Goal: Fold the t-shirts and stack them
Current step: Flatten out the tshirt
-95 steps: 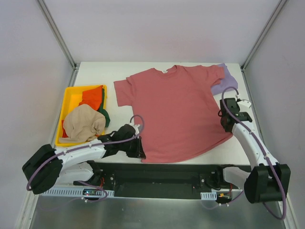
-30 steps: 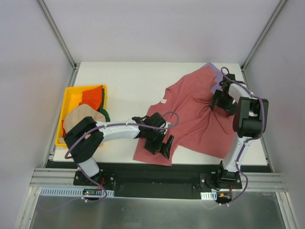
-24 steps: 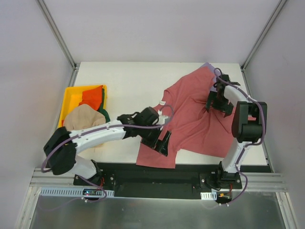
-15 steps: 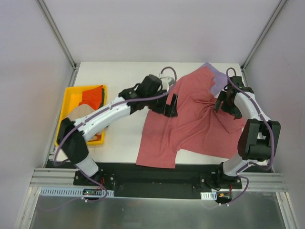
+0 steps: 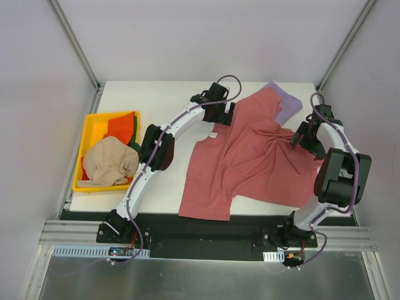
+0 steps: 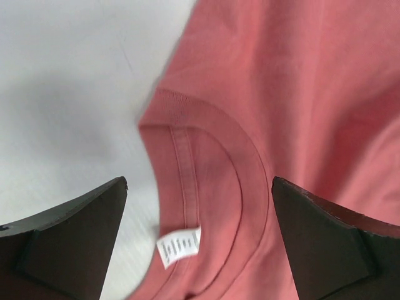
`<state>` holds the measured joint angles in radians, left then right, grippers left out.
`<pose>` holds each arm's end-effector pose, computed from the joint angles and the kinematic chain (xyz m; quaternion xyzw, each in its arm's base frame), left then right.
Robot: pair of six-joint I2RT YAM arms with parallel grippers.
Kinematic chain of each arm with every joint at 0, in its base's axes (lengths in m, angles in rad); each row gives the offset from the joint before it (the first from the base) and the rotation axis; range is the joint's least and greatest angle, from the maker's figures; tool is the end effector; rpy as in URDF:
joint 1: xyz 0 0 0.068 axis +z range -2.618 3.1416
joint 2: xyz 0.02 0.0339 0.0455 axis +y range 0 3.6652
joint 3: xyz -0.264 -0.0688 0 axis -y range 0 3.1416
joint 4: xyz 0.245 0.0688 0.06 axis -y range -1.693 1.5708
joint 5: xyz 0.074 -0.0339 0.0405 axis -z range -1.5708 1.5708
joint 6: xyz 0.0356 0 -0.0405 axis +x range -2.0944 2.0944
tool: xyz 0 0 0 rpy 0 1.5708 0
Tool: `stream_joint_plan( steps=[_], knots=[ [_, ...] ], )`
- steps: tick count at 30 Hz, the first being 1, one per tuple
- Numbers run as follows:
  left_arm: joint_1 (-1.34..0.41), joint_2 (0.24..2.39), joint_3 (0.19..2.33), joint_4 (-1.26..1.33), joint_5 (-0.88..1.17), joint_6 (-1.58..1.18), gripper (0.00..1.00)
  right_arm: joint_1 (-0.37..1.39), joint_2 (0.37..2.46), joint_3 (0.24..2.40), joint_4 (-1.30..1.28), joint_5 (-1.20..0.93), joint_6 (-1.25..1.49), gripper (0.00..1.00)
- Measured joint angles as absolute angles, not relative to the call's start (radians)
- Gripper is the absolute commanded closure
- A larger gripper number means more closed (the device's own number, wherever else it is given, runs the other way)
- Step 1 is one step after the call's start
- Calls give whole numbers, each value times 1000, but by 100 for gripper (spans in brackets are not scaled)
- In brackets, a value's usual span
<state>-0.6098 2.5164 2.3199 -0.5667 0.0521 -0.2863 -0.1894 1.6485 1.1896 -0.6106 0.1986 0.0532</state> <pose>0.4623 -0.3252 0.2033 0.1581 0.9056 -0.1917 0.3436 0.3317 -0.0707 0.2265 0.1411 0.9539 -0.1126 0.2397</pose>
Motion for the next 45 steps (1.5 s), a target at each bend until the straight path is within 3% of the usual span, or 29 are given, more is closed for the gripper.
stream_joint_plan(
  steps=[5,7,9,10,11,13,16,19,27,34,38,40,43,45],
  knots=[
    [-610,2606,2402,-560,48,-303,4,-258,1743,1198,-588,175,68,3],
    [-610,2610,2410,-554,53,-324,26,-268,1784,1213,-582,169,71,1],
    [-610,2614,2411,-551,56,-345,53,-271,1827,1233,-575,159,71,7],
    [-609,2616,2411,-549,62,-355,71,-271,1846,1242,-571,153,71,11],
    [-609,2619,2411,-549,71,-363,100,-271,1863,1248,-569,148,70,17],
    [-609,2628,2412,-547,85,-373,100,-271,1877,1257,-565,139,71,32],
    [-609,2629,2410,-540,123,-369,100,-271,1877,1257,-559,136,64,73],
    [-609,2576,2310,-505,117,-366,100,-273,1863,1242,-545,134,60,100],
    [-609,2015,1649,-444,55,-366,100,-273,1687,1068,-503,80,63,100],
    [-609,1462,1198,-355,-85,-436,100,-224,1413,875,-480,4,67,100],
    [-609,1291,973,-372,-194,-507,100,-154,1336,812,-486,-17,79,86],
    [-609,1266,906,-416,-256,-538,100,-123,1340,797,-500,-16,85,72],
    [-607,1271,862,-487,-325,-580,68,-83,1363,794,-528,-1,92,36],
    [-607,1287,862,-519,-342,-595,30,-64,1375,801,-546,16,90,23]
  ],
)
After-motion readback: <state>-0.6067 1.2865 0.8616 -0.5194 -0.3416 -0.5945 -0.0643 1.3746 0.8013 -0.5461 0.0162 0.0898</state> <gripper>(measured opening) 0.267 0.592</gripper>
